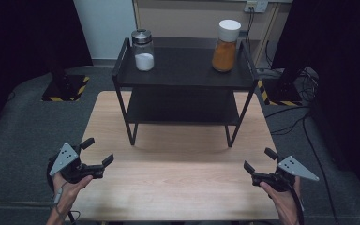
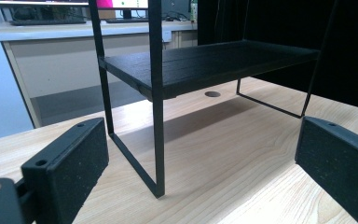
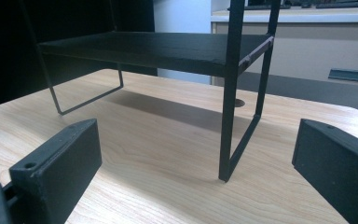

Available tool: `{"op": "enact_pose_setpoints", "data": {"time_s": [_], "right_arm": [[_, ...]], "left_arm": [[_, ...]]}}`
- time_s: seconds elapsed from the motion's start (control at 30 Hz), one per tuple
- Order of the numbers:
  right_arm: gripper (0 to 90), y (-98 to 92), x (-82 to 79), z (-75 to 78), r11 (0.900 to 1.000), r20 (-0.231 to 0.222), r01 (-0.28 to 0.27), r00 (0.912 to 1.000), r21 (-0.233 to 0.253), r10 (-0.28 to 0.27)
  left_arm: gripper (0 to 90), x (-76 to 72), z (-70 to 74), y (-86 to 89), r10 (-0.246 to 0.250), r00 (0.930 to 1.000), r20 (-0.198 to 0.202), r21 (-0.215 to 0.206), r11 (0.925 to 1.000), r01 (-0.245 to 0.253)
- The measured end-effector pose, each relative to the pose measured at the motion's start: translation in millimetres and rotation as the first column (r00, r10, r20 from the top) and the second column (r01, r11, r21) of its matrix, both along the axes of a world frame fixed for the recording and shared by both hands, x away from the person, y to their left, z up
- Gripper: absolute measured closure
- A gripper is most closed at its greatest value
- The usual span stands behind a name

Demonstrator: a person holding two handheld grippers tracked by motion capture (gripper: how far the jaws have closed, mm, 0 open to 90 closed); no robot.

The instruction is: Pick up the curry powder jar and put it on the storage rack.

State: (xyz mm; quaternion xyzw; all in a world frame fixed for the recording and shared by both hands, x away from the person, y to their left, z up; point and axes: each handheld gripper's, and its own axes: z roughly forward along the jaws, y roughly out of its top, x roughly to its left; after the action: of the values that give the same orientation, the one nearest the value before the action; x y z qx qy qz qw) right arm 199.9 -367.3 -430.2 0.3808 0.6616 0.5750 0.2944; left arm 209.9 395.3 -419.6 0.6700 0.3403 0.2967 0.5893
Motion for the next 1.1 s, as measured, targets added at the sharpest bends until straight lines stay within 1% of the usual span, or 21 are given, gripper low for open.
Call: {"op": "enact_pose_setpoints", "data": {"time_s": [0.27, 0.4, 1.1], "right_arm": [[1.6, 0.5, -0.8, -0.2, 1.0, -0.003, 0.002, 1.0, 0.0, -0.002], [1.8, 0.6, -0.5, -0.1, 1.0, -0.002, 0.0, 1.0, -0.009, -0.001], [2.1, 0.9, -1.3, 0.0, 1.0, -0.007, 0.0, 1.0, -0.009, 0.0]], "left_arm": [[1.7, -0.3, -0.6, 0.0, -0.002, 1.0, 0.004, 0.002, 1.0, 0.002], [1.7, -1.0, -0.4, -0.2, -0.004, 0.9999, 0.01, 0.006, 1.0, 0.004], [1.8, -0.8, -0.3, -0.3, -0.007, 0.9999, 0.009, 0.011, 0.9999, 0.007]]}}
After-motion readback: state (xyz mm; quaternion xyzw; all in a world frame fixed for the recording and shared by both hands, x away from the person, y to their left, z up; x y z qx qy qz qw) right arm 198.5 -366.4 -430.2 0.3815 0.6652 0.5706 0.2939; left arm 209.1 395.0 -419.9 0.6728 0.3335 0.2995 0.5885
